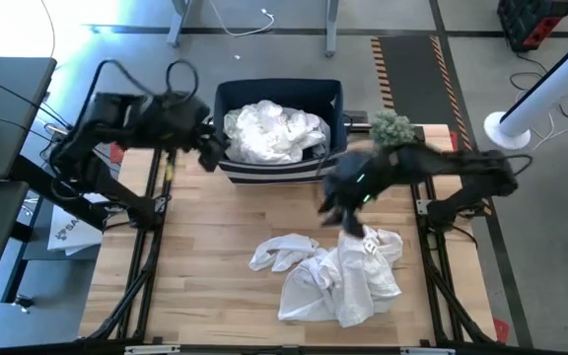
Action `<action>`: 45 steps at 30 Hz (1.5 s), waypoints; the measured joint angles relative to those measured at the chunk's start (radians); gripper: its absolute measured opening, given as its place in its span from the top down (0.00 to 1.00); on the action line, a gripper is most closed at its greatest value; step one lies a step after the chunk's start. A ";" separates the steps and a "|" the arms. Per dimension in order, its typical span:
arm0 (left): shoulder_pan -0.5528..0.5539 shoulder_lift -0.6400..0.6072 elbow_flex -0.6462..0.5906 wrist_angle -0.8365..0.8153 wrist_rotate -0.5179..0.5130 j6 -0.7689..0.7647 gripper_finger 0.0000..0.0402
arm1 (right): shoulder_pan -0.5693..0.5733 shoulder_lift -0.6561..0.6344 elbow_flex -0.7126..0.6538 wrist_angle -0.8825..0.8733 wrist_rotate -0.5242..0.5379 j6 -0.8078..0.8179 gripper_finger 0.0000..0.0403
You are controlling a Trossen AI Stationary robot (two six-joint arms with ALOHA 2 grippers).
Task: Sort clothes
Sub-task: Put the white sock into the blue bin
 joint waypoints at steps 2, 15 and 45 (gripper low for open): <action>-0.073 -0.015 0.000 -0.040 -0.073 -0.057 0.35 | 0.058 0.071 0.000 0.004 0.013 -0.002 0.58; -0.357 -0.098 -0.119 -0.033 -0.022 -0.047 0.36 | 0.138 0.535 0.000 0.218 0.219 0.290 0.56; -0.571 -0.123 -0.218 0.207 -0.314 -0.196 0.36 | -0.034 0.406 0.591 -0.021 0.454 -0.005 0.99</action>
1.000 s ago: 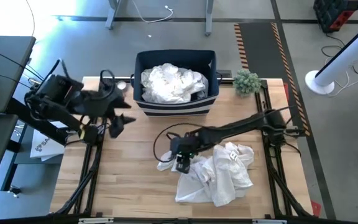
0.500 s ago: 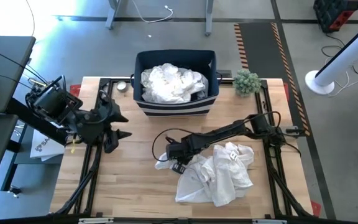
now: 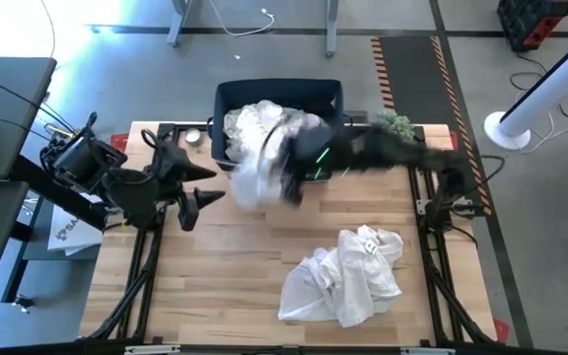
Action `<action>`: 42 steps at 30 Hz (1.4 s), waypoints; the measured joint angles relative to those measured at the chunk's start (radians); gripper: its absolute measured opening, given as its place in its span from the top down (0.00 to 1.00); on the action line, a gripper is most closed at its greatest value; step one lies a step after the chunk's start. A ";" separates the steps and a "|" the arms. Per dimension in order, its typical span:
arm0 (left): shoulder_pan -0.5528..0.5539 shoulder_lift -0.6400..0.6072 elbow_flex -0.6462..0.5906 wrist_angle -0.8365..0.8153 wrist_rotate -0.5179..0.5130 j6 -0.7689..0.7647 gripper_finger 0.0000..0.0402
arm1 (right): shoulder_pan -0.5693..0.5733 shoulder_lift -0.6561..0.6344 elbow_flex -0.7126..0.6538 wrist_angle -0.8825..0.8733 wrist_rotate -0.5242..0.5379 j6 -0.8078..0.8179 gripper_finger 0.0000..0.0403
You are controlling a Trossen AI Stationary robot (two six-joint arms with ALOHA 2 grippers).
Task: Sort clothes
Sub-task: Put the white sock into the blue bin
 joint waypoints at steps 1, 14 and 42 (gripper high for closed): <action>0.000 0.000 0.000 0.010 -0.019 -0.001 0.36 | -0.024 -0.011 0.057 0.014 0.031 -0.035 0.99; 0.000 0.000 0.000 0.003 -0.195 -0.144 0.36 | -0.414 -0.073 0.013 0.110 0.163 -0.227 0.99; 0.000 0.000 0.000 -0.011 -0.117 -0.077 0.36 | -0.580 0.134 0.091 -0.388 0.076 0.039 0.53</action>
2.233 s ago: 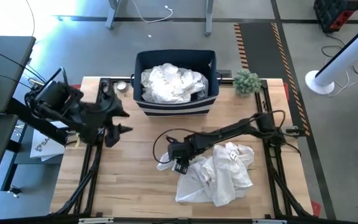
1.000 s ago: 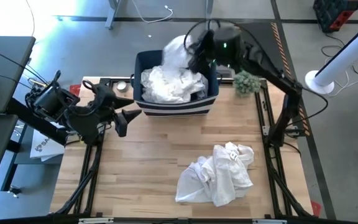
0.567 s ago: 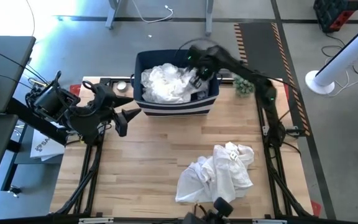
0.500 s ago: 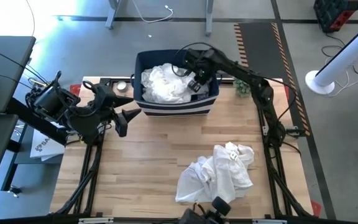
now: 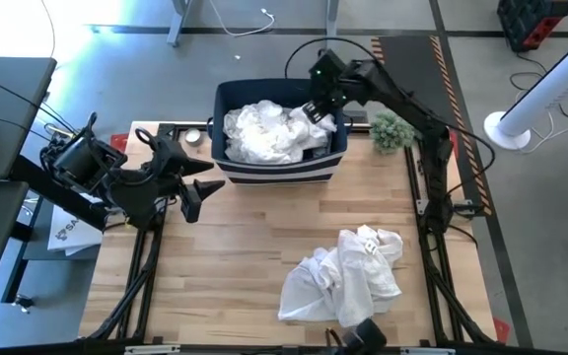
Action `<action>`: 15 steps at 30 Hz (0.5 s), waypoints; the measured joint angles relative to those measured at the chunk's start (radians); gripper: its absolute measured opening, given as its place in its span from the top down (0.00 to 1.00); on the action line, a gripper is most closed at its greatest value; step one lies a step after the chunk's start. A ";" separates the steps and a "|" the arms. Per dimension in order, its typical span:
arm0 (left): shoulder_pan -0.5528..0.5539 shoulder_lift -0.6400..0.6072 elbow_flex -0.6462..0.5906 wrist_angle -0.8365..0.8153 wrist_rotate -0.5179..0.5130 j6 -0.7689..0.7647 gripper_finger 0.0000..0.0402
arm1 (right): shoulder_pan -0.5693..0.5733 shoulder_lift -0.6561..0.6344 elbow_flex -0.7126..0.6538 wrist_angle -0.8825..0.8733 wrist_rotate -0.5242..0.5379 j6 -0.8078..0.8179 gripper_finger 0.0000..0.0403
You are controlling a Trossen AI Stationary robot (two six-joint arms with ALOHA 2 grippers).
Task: Sort clothes
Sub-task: Put the white sock into the blue bin
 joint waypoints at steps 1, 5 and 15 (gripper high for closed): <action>0.000 0.000 0.000 0.000 0.005 -0.001 0.36 | 0.007 -0.009 -0.001 0.003 0.002 0.025 0.52; 0.000 0.000 0.000 0.002 0.015 -0.022 0.36 | 0.015 -0.030 0.000 0.099 -0.051 0.080 0.52; 0.000 0.000 0.000 0.001 0.060 -0.037 0.36 | 0.015 0.126 -0.167 0.227 -0.111 0.101 0.61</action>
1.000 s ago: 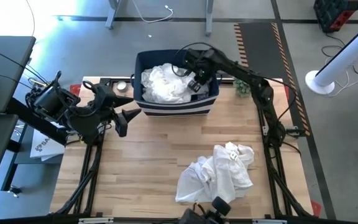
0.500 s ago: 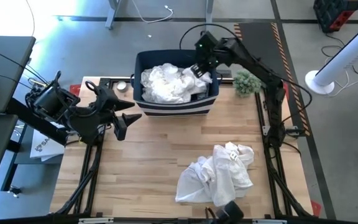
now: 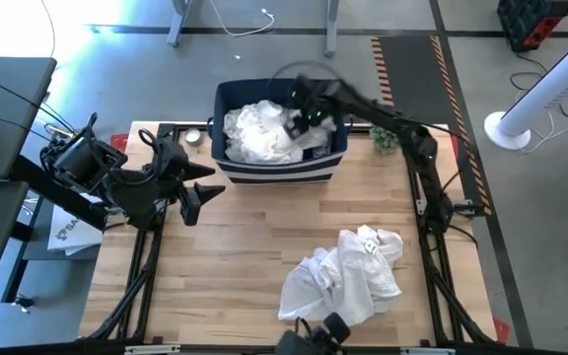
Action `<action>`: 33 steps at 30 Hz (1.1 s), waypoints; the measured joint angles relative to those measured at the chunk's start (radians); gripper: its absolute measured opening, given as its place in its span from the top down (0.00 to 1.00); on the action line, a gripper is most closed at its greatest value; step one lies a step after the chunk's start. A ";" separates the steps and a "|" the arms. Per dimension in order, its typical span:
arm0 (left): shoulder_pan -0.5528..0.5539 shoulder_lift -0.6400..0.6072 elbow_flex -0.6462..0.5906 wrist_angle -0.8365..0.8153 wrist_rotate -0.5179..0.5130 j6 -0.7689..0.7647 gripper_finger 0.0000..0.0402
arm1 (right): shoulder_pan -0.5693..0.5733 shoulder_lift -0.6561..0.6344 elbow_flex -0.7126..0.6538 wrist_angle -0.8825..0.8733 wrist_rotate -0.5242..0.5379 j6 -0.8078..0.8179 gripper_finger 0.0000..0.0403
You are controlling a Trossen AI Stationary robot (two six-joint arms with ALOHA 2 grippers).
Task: Sort clothes
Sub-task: Put the white sock into the blue bin, then put the white shirt into the blue bin
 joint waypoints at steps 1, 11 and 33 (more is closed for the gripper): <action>0.000 0.000 0.000 0.000 0.006 0.000 0.36 | -0.001 0.020 -0.038 0.007 0.003 0.000 0.62; 0.000 0.000 0.000 -0.004 0.003 0.001 0.36 | -0.015 0.093 -0.215 0.095 -0.014 -0.073 0.65; 0.056 0.000 0.000 -0.097 -0.113 0.078 0.36 | 0.337 -0.554 -0.251 -0.016 -0.147 -0.050 0.65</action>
